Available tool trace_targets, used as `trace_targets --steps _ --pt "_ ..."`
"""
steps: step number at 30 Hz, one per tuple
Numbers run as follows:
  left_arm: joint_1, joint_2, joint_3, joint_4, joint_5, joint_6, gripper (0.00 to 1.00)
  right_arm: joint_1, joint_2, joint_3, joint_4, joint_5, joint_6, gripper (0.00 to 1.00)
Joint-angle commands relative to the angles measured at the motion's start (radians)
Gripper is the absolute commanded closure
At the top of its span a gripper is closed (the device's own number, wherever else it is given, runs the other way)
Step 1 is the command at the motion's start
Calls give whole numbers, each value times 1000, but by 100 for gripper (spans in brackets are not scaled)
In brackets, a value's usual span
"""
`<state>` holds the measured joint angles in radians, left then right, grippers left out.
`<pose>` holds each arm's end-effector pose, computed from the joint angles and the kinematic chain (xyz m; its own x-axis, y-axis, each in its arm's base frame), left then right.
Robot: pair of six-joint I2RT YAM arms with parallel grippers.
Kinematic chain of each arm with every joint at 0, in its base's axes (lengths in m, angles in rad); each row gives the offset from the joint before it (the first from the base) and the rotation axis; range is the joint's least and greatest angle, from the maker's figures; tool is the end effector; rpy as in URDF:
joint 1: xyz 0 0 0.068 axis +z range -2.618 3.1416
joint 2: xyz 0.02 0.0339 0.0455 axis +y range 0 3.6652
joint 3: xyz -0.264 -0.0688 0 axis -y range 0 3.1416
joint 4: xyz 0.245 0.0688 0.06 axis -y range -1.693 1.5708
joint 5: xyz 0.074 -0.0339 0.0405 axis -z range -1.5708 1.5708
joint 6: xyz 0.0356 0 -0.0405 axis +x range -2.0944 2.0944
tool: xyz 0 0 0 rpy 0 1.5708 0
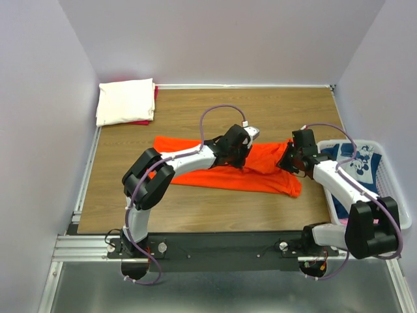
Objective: Fold and stack the t-shirts
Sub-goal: Fold the tshirt
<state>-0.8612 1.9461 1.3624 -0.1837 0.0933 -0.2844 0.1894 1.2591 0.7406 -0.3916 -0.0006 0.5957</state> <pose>0.2796 -0.3307 0.1982 -0.6584 0.3378 -0.6727 0.6400 0.7216 -0.2640 0.2444 0.0469 0.2089 -0.7477 0.4280 -0.5077 0.2790 0.8963 0.3447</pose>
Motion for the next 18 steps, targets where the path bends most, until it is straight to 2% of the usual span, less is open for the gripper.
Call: trace_targets --steps 1,11,18 --pt "2 -19 -25 -23 -7 5 100 -4 51 -15 -23 109 35 77" --pt "2 -12 -42 -19 0 5 100 -5 157 43 -12 142 69 71" --pt "2 -15 -55 -11 2 -1 100 -5 148 42 -1 155 104 66"
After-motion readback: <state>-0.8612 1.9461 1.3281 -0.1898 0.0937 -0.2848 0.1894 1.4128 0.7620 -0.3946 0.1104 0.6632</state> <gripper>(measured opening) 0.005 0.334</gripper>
